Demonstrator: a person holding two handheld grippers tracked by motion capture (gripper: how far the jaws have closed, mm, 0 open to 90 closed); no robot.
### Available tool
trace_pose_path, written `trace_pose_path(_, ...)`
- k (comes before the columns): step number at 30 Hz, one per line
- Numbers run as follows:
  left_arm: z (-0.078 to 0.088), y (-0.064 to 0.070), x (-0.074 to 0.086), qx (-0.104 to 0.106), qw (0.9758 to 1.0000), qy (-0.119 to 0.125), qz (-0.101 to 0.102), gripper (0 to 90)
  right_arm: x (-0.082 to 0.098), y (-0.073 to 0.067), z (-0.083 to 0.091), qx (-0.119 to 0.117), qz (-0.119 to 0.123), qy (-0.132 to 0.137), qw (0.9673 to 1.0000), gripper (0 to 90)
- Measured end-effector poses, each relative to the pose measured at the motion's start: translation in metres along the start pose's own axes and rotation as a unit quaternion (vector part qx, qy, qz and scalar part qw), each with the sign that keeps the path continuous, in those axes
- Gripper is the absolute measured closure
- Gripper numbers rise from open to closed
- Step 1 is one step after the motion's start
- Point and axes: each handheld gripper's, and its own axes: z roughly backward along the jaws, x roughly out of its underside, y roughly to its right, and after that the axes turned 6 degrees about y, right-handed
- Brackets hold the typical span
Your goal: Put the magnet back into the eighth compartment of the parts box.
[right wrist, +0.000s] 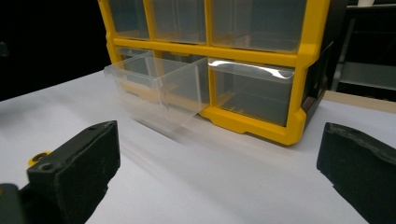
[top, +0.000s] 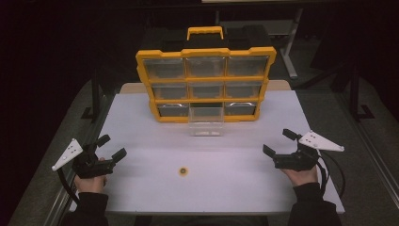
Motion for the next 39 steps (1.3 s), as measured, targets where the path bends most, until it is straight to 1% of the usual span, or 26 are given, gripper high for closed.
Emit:
trace_pose_path(4, 0.000, 0.001, 0.000, 0.002, 1.0000, -0.002, -0.001, 0.7, -0.001, 0.000, 0.002, 0.002, 0.001, 0.004, 1.0000, 0.0)
trace_pose_path(8, -0.002, 0.002, 0.001, 0.010, 0.9999, -0.006, -0.002, 0.7, -0.001, -0.002, 0.002, 0.002, 0.003, 0.003, 1.0000, 0.0)
trace_pose_path(10, -0.003, 0.003, 0.001, 0.012, 0.9999, -0.011, -0.005, 0.7, -0.002, -0.003, 0.002, 0.001, 0.004, 0.005, 1.0000, 0.0)
trace_pose_path(15, -0.003, 0.005, 0.001, 0.021, 0.9997, -0.006, -0.012, 0.7, -0.001, -0.005, 0.003, 0.000, 0.006, 0.002, 1.0000, 0.0)
trace_pose_path(19, -0.002, 0.006, 0.001, 0.020, 0.9997, 0.000, -0.014, 0.7, -0.002, -0.006, 0.002, -0.002, 0.006, -0.001, 1.0000, 0.0)
trace_pose_path(21, -0.001, 0.006, 0.001, 0.015, 0.9998, 0.004, -0.013, 0.7, -0.002, -0.007, 0.001, -0.003, 0.009, -0.004, 0.9999, 0.0)
trace_pose_path(26, 0.000, 0.004, 0.001, 0.007, 0.9999, 0.006, -0.012, 0.6, -0.006, -0.010, -0.002, -0.007, 0.010, -0.004, 0.9999, 0.0)
trace_pose_path(28, 0.001, 0.005, 0.000, 0.004, 0.9998, 0.005, -0.020, 0.7, -0.007, -0.012, -0.005, -0.011, 0.013, -0.009, 0.9998, 0.0)
trace_pose_path(31, -0.001, 0.008, -0.001, 0.005, 0.9990, -0.005, -0.045, 0.7, -0.007, -0.016, -0.009, -0.016, 0.017, -0.017, 0.9996, 0.0)
trace_pose_path(33, -0.002, 0.010, -0.001, 0.006, 0.9988, -0.009, -0.048, 0.6, -0.007, -0.018, -0.012, -0.020, 0.017, -0.021, 0.9994, 0.0)
trace_pose_path(34, -0.004, 0.012, -0.001, 0.015, 0.9989, -0.010, -0.044, 0.6, -0.007, -0.019, -0.013, -0.023, 0.020, -0.023, 0.9993, 0.0)
trace_pose_path(36, -0.005, 0.014, -0.001, 0.018, 0.9990, -0.010, -0.041, 0.6, -0.008, -0.021, -0.015, -0.027, 0.022, -0.026, 0.9991, 0.0)
trace_pose_path(37, -0.008, 0.019, 0.000, 0.027, 0.9985, -0.016, -0.046, 0.6, -0.008, -0.022, -0.016, -0.030, 0.023, -0.027, 0.9989, 0.0)
trace_pose_path(39, -0.009, 0.020, 0.000, 0.030, 0.9982, -0.020, -0.048, 0.7, -0.009, -0.024, -0.017, -0.033, 0.022, -0.029, 0.9988, 0.0)
